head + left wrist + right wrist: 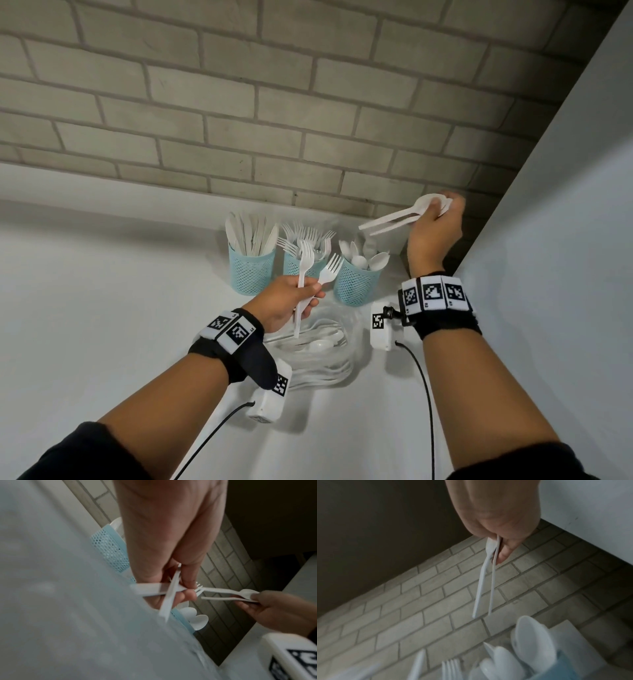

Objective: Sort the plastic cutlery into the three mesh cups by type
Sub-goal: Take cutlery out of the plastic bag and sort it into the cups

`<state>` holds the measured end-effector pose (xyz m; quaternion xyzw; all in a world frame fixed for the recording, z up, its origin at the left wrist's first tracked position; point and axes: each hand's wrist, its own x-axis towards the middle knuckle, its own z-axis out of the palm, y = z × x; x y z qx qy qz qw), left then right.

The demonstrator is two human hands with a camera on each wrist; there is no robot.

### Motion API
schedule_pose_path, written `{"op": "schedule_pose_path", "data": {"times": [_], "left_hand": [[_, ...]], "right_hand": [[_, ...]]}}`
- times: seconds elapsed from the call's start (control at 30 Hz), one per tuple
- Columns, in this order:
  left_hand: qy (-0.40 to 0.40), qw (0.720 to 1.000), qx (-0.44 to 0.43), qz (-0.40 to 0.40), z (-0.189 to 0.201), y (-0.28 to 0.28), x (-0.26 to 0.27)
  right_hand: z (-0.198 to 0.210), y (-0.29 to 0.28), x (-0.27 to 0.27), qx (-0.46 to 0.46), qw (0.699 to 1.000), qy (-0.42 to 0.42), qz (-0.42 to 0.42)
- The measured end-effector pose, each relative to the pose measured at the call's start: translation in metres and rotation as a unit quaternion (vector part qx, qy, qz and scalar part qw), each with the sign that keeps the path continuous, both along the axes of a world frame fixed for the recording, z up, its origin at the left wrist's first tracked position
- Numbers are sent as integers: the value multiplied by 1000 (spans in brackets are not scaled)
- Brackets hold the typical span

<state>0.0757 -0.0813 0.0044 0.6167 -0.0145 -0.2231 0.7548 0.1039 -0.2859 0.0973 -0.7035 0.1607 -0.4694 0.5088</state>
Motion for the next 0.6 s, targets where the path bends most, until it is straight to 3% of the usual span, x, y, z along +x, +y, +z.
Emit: {"op": "schedule_pose_path", "data": {"times": [0.07,0.2,0.33,0.4,0.43,0.5,0.6], "left_hand": [[13,1000,-14,8,-1,1,1],[31,999,-30,11,-3,4,4],[45,998,-38,0,-1,8,3],[44,999,-31,-6,-1,9,2],[42,999,-24,-6,-1,10,1],[32,999,-10,-2,-1,9,1],[18,1000,-8,3,0,7,1]], "right_hand": [[-10,2,2,-46,999,19,-4],[-48,5,14,-142,974,172,37],[-76,9,21,-291,884,357,79],[-71,14,21,-310,854,411,71],[-65,17,20,-316,855,407,64],[-50,28,16,-325,885,325,69],[-33,49,5,-296,918,186,186]]}}
